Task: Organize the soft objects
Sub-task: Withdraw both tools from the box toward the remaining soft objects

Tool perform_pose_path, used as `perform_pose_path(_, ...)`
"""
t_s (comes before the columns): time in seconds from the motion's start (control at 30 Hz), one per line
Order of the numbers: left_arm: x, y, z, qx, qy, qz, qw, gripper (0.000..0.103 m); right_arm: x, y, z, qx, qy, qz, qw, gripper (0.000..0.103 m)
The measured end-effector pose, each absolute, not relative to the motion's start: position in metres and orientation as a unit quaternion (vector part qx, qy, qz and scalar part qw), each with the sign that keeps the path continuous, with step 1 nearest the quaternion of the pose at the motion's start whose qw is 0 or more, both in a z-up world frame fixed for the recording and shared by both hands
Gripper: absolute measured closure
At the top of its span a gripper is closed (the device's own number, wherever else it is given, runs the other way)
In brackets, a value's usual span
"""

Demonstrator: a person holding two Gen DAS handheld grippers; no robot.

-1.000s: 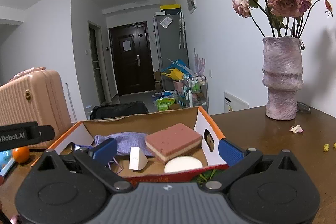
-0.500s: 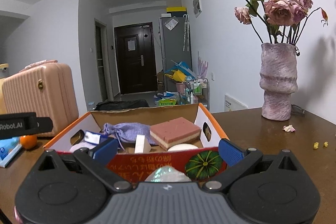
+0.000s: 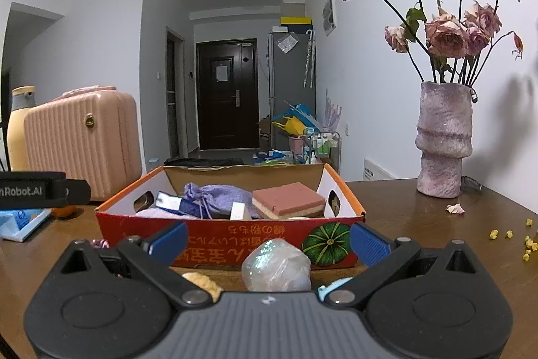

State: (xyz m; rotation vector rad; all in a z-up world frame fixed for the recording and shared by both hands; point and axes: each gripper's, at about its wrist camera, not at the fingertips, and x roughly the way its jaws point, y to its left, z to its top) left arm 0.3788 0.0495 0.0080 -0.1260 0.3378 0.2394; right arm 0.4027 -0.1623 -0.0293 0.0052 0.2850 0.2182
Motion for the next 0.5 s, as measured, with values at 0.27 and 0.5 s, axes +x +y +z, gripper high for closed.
perform_pose_path(0.27,0.357,0.052,0.007,-0.06,0.172,0.122,0.976,0.0,0.385,-0.161,-0.029,-0.012,0.137,0.121,0.983,0.0)
perform_pose_path(0.5,0.339,0.058,0.005,-0.059,0.178,0.116,0.975,0.0,0.363,-0.159,-0.026,-0.017,0.131,0.138,0.981,0.0)
